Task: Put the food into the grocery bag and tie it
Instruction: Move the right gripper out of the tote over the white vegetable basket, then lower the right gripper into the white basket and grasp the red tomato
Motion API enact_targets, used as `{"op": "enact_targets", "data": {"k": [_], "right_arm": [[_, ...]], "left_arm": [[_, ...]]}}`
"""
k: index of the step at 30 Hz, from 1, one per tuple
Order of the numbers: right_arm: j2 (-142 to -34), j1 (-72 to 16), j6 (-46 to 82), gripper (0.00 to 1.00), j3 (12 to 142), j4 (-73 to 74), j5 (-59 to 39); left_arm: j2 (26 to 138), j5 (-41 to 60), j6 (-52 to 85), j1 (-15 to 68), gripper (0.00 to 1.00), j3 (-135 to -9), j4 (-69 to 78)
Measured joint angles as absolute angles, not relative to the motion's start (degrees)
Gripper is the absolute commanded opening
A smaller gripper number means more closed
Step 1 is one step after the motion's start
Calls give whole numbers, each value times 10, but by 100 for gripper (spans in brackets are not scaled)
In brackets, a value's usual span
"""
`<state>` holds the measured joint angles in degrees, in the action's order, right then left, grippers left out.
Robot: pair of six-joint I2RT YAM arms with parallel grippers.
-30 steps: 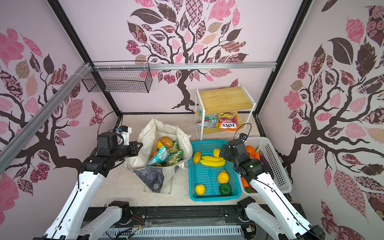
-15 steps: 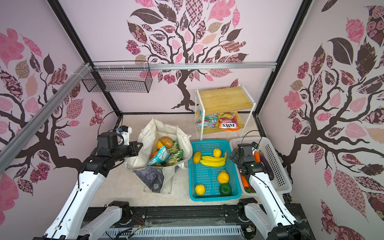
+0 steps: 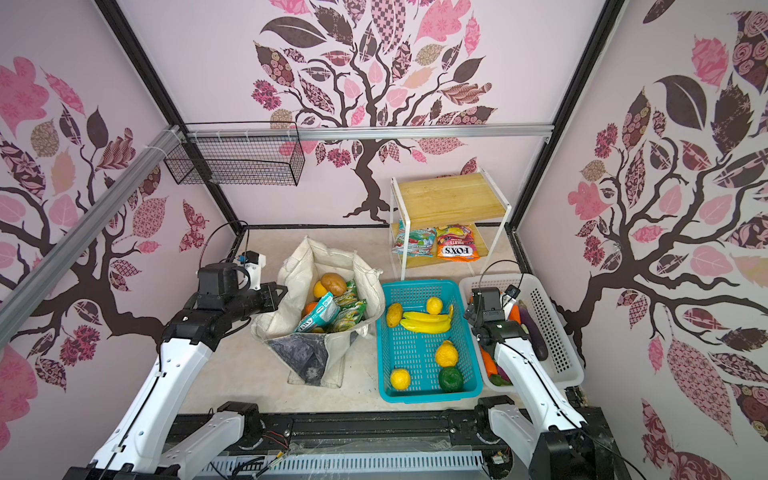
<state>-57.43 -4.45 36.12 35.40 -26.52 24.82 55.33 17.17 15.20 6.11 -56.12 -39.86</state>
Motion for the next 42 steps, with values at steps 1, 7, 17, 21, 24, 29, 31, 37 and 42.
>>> {"op": "enact_targets", "data": {"k": [1,7,17,21,24,29,31,37,42], "right_arm": [[-579,-38,361,94,354,-265,245],[-599,-16,360,88,353,-253,233],[-617,17,358,89,330,-213,171],[-636,24,359,89,330,-186,161],[-643,32,363,88,326,-168,149],[-642,46,369,83,318,-157,124],[-639,47,371,80,318,-159,118],[-631,57,371,79,317,-165,106],[-633,73,370,87,311,-164,90]], "left_arm": [[553,172,152,61,0,-561,-399],[553,172,154,61,0,-561,-399],[554,172,156,61,0,-561,-399],[554,172,156,61,0,-561,-399],[554,172,156,61,0,-561,-399],[554,172,156,61,0,-561,-399],[554,172,156,61,0,-561,-399],[554,171,156,61,0,-561,-399],[556,171,156,61,0,-561,-399]]}}
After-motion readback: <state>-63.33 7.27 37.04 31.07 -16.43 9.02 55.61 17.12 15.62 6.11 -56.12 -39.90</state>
